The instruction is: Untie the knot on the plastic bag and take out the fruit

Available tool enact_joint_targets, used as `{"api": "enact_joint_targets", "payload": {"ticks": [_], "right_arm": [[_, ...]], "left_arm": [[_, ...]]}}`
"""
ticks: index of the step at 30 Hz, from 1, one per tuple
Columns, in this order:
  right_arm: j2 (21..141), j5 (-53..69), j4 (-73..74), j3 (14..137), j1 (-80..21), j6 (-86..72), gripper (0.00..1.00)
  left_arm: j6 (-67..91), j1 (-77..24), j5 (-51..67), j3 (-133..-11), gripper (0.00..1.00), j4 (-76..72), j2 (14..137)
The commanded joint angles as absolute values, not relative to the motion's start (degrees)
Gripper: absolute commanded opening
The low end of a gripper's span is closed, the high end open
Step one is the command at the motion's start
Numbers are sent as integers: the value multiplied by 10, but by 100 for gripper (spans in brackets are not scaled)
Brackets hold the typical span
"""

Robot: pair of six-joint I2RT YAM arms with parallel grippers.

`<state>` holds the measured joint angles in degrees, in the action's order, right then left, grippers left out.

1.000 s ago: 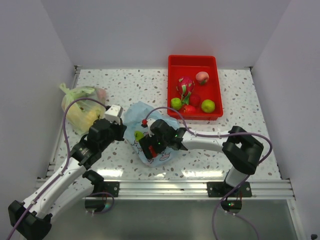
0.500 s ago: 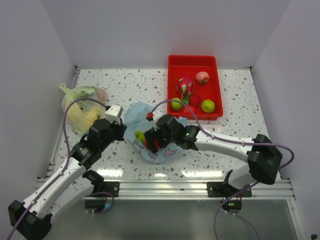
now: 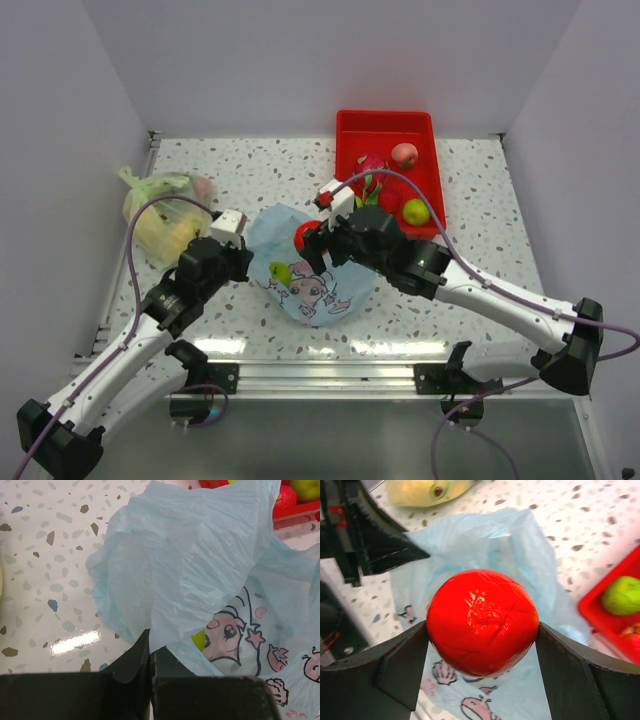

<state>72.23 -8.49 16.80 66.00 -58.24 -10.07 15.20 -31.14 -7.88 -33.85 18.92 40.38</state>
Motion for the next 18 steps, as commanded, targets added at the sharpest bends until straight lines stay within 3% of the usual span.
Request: {"api": "enact_joint_targets", "payload": {"ticks": [1,9,18], "right_arm": [[694,-176,166,685,-552,-52,66],[695,-198,124,674,-339,-76,72],[856,-156,55,698,-153,-133,78]], "left_arm": [[142,-307,-78,-338,0,163,403],[142,-307,-78,-338,0,163,400],[142,-307,-81,-337,0,163,396]]}}
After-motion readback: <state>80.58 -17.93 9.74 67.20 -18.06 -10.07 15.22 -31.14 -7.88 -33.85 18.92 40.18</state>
